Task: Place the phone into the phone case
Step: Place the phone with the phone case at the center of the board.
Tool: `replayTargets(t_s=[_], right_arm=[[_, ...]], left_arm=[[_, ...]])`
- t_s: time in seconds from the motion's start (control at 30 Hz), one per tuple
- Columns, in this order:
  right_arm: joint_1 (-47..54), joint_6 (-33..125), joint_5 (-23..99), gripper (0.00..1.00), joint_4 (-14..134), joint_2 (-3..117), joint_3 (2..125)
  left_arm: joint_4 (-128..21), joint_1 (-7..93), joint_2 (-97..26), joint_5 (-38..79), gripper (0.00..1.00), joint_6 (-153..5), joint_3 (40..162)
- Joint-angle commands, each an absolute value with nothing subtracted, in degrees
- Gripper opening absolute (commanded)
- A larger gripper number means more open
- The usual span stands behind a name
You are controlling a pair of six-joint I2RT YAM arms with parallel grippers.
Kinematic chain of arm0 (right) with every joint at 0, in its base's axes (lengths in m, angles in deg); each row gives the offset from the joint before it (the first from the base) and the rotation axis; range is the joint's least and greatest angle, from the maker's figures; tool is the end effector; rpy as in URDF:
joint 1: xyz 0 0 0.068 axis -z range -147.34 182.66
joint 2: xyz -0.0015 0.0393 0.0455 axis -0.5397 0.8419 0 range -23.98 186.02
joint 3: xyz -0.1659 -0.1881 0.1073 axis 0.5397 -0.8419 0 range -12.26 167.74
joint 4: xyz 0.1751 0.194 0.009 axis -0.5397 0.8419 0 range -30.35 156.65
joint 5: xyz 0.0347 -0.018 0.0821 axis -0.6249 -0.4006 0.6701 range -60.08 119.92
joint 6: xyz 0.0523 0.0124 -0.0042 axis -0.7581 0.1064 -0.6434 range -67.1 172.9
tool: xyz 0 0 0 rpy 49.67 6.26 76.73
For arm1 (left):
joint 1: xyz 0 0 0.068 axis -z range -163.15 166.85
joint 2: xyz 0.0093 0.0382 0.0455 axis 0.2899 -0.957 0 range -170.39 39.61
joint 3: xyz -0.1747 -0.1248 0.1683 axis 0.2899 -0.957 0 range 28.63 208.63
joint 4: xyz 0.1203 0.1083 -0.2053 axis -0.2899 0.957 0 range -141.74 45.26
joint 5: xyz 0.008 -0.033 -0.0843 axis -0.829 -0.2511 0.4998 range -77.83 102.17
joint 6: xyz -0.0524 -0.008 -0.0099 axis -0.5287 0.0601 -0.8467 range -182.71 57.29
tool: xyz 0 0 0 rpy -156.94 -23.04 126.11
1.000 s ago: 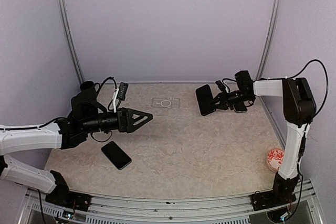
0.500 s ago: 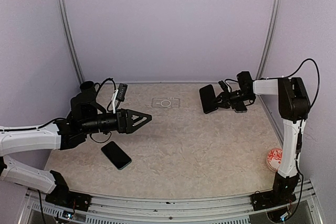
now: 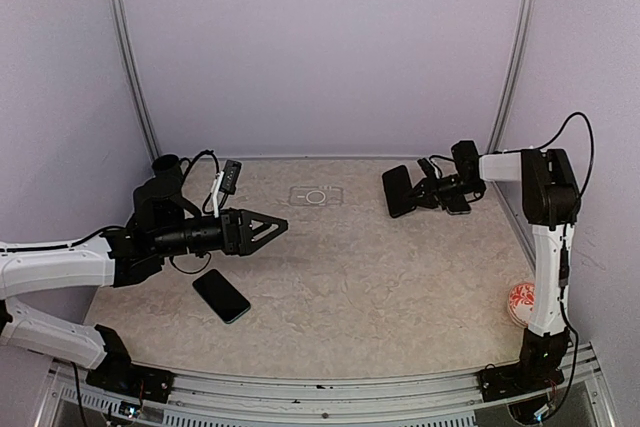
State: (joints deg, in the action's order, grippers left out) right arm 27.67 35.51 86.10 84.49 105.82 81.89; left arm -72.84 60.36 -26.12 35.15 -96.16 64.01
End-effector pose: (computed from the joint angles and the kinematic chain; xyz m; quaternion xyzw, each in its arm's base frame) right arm 0.4650 0.0703 0.1406 -0.0271 0.8611 0.4903 0.1320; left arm 0.1779 -0.1881 0.2649 0.1940 0.7324 -0.5138 0.4025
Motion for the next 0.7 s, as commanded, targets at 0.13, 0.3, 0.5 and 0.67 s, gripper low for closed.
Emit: replayTargets(t_s=[0.13,0.3,0.5,0.67], right_arm=[[28.5,36.9,89.3,0.0,85.9,107.3,84.9],[28.9,36.8,88.6,0.04,86.2,108.3,85.5],[29.1,35.8,88.0,0.07,86.0,109.9,86.3],[29.1,36.4,87.4,0.09,87.8,111.8,88.5]], left_arm=[[-74.4,60.1,-27.1,34.8,0.99,-96.7,64.4],[-74.3,60.1,-27.5,34.7,0.99,-96.4,64.5],[-74.6,60.1,-28.0,34.9,0.99,-96.6,64.6],[-74.4,60.1,-27.7,34.7,0.99,-96.4,64.5]])
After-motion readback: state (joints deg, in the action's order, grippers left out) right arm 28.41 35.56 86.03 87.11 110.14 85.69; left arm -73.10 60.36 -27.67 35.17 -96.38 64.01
